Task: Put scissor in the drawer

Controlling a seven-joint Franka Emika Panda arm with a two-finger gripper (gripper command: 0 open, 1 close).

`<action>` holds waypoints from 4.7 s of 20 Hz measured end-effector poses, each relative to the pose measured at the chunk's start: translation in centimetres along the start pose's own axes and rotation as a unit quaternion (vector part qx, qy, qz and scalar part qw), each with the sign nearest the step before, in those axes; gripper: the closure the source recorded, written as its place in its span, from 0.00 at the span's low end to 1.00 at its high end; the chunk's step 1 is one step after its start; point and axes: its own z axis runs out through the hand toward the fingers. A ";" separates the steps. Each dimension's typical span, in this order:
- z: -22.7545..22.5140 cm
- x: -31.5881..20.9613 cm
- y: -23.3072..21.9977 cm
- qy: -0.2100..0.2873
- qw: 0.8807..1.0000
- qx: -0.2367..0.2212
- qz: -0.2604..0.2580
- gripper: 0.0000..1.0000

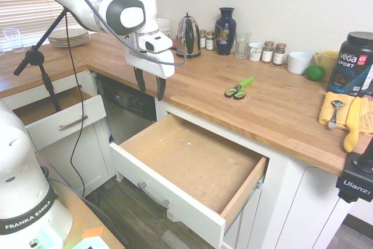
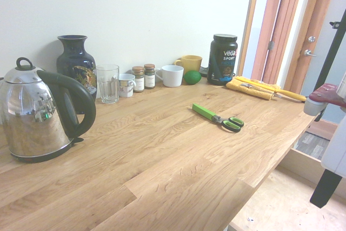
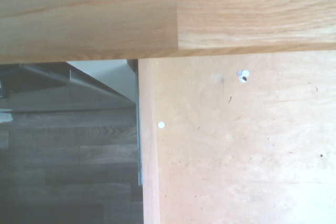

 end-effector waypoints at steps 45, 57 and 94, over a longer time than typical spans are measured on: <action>1.3 28.5 -8.8 0.010 1.000 0.003 -0.015 0.00; 3.5 31.7 -12.9 0.015 1.000 0.002 0.001 0.00; 5.8 33.3 -13.4 0.001 1.000 0.002 0.020 1.00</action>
